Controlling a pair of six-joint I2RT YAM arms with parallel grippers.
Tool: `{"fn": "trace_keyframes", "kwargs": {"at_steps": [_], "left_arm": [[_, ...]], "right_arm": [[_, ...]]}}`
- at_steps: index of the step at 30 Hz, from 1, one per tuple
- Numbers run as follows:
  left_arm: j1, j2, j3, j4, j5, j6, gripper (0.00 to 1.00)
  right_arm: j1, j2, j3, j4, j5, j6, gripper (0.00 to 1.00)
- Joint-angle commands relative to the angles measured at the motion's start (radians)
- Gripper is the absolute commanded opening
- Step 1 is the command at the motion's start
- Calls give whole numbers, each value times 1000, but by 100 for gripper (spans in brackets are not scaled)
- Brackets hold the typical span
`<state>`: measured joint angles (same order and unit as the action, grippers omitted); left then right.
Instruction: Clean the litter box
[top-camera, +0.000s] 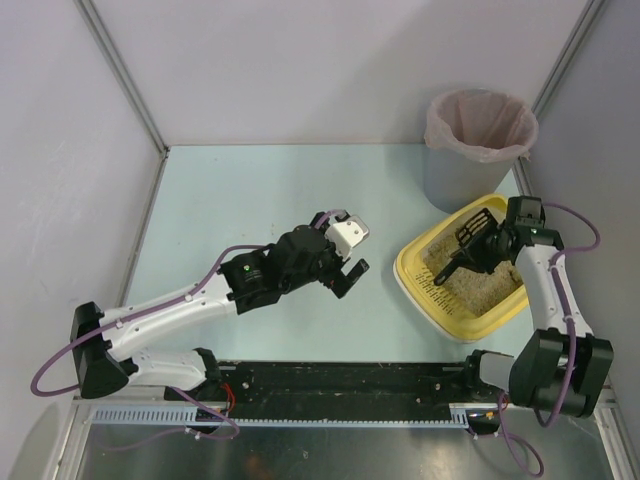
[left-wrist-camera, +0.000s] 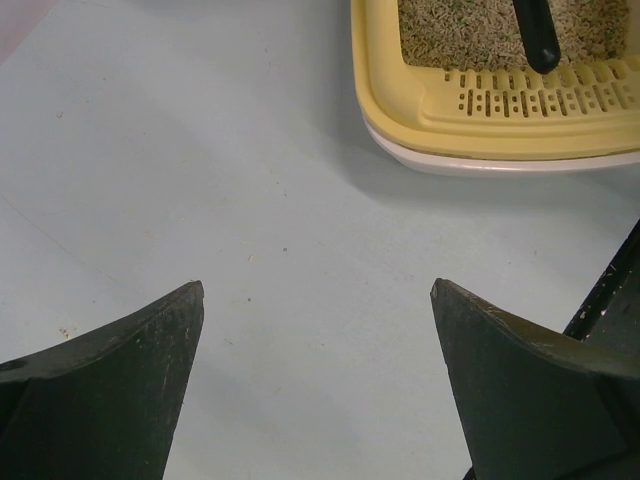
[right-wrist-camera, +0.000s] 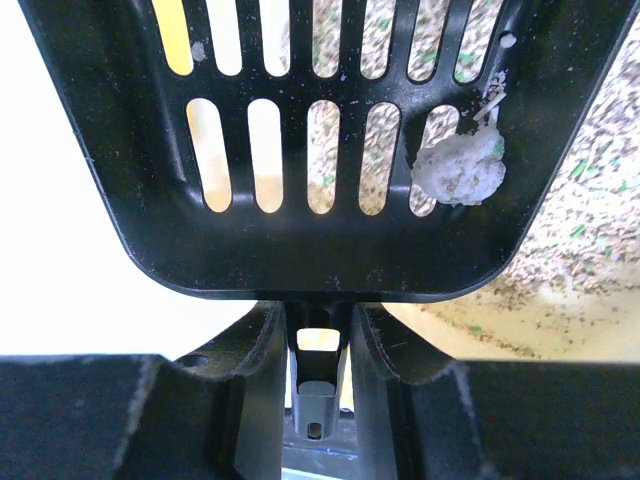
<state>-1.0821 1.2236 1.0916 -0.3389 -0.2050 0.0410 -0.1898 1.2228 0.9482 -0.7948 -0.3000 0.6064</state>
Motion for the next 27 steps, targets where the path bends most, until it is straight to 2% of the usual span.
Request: {"fn": "trace_keyframes", "kwargs": {"at_steps": [1, 7, 11, 18, 22, 27], "left_arm": [[-6, -9, 2, 29, 16, -1, 100], [-6, -7, 5, 29, 61, -20, 100], [-6, -4, 8, 29, 85, -30, 100], [-6, -16, 7, 29, 72, -29, 100], [-6, -19, 7, 29, 72, -29, 100], [-6, -7, 8, 31, 79, -30, 100]], "right_arm": [[29, -88, 21, -47, -16, 36, 0], [39, -200, 75, -159, 38, 62, 0], [56, -200, 158, -220, 38, 64, 0], [82, -106, 383, -279, 53, 53, 0], [81, 19, 510, -285, 44, 24, 0], [102, 177, 784, -302, 32, 13, 0]]}}
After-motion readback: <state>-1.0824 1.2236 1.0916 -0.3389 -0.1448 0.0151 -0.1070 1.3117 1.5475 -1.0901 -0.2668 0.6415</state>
